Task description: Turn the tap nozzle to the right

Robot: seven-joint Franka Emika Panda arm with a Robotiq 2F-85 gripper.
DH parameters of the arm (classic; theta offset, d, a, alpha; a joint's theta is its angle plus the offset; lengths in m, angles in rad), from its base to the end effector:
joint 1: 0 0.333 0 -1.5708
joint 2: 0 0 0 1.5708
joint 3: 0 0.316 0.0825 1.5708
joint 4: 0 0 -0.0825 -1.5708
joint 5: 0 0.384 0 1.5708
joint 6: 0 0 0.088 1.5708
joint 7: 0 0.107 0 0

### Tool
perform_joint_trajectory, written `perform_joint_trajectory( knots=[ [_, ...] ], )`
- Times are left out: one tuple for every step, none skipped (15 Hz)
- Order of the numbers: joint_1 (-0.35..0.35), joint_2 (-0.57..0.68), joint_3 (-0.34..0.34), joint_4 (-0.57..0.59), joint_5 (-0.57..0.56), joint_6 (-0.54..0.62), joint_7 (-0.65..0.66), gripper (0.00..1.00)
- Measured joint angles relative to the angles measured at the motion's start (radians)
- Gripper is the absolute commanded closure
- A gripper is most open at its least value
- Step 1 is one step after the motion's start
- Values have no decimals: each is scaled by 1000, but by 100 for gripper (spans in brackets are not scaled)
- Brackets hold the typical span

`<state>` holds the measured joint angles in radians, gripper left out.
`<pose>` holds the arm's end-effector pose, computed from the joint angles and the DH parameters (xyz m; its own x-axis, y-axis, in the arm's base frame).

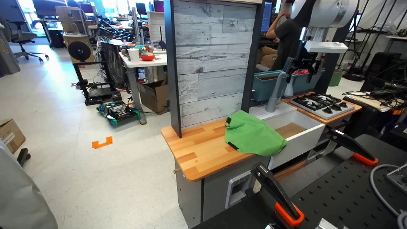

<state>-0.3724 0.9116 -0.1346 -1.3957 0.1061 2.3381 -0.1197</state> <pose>0.6506 -0.3365 0.1643 0.9184 -0.3940 0.0364 -0.3951 -0.9181 0.0317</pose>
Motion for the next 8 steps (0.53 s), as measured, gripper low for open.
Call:
perform_joint_trajectory(
  knots=[
    [0,0,0,0,0,0,0,0],
    [0,0,0,0,0,0,0,0],
    [0,-1,0,-1,0,0,0,0],
    [0,-4,1,-2,0,0,0,0],
    [0,-11,1,-6,0,0,0,0],
    [0,-20,2,-13,0,0,0,0],
    [0,-33,2,-22,0,0,0,0],
    [0,-49,2,-36,0,0,0,0]
  ],
)
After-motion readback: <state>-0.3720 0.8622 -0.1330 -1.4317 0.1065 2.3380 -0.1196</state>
